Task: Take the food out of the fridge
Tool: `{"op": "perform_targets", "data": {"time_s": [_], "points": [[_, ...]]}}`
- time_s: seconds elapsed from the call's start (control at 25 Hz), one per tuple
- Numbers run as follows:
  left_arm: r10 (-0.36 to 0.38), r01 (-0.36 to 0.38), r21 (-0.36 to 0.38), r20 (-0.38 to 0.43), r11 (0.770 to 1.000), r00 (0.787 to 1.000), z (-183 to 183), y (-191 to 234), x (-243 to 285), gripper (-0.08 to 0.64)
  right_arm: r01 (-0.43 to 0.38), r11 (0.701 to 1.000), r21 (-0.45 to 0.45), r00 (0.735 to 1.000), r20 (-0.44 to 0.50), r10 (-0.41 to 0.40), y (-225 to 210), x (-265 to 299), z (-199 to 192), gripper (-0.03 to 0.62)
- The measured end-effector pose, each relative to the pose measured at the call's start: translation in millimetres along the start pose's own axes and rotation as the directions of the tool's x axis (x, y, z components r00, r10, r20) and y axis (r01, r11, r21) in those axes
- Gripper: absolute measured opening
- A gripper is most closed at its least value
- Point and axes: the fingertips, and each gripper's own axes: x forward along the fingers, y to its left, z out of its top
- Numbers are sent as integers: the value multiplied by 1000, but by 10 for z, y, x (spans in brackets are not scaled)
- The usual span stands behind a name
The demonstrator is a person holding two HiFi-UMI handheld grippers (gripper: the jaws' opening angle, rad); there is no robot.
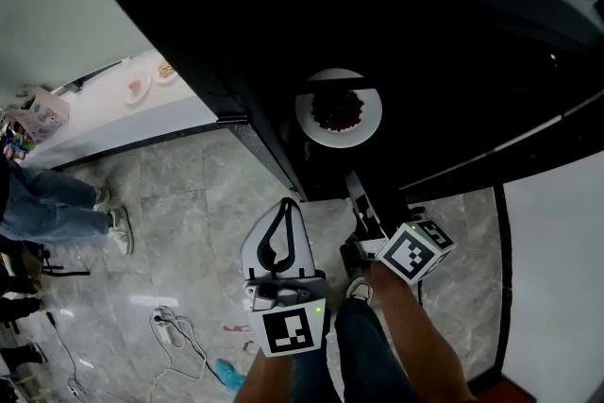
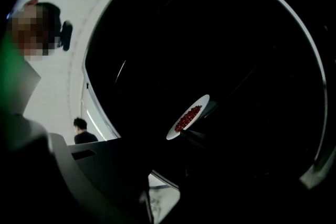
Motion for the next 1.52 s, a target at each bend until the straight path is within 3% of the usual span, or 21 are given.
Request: {"op": "perform_targets", "data": {"time_s": [0.08, 0.2, 0.4, 0.8, 1.52], "points": [[1, -1, -1, 5, 1000, 1000, 13, 8, 4, 14, 6, 991, 134, 999, 31, -11, -78, 23, 16, 94], [1, -1, 5, 8, 1000, 1000, 34, 23, -5, 14, -1, 955, 298, 996, 83, -24, -151, 70, 44, 101], [6, -6, 7, 8, 1000, 1000, 36, 70, -12, 14, -41, 897, 439, 991, 132, -20, -197, 228, 57, 106], [10, -10, 6, 7, 1000, 1000, 21, 95, 13, 14, -62, 832, 551, 986, 163, -34, -305, 380, 45, 106], [23, -23, -8, 1, 1000, 1000, 0, 156, -66, 14, -55, 785, 618, 982, 177, -71, -280, 394, 30, 51]]}}
